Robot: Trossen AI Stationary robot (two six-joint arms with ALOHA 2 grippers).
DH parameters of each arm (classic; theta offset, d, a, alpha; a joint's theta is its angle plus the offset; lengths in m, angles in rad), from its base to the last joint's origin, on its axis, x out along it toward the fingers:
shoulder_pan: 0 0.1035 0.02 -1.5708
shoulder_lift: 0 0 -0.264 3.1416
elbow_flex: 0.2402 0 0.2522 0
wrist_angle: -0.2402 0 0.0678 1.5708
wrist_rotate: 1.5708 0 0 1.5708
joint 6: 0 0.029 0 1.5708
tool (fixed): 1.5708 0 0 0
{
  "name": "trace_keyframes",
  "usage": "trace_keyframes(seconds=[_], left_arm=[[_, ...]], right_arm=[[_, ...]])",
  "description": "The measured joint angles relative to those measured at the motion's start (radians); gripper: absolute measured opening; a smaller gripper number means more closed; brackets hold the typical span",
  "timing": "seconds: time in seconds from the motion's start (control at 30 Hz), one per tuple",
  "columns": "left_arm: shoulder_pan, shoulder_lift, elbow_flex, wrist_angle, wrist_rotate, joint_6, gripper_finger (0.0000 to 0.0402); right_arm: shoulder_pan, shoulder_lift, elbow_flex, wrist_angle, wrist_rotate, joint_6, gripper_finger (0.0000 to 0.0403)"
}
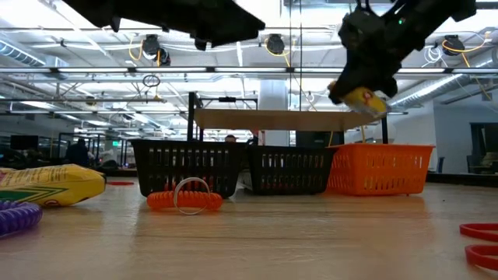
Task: Pick & Place Office Desk Supplies
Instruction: Put the yellow crayon bag into the orange bin
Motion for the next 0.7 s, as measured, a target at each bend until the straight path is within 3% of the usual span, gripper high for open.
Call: trace_keyframes(seconds=[0.3, 0.43, 0.7], left_arm=[[0.026, 0.000, 0.000, 0.090, 0.001, -0.003, 0.0191], [0.031, 0.000, 0.000, 0.093, 0.001, -0.004, 0.0191], [0.031, 0.000, 0.000, 0.094, 0.001, -0.006, 0.0191]], right_arm=[[-0.001, 0.099, 0.000, 0.070, -0.070, 0.023, 0.0059], [-0.001, 0.102, 0.000, 0.081, -0.120, 0.021, 0.0103], [0.004, 0.102, 0.000, 0.088, -0.119, 0.022, 0.0183]])
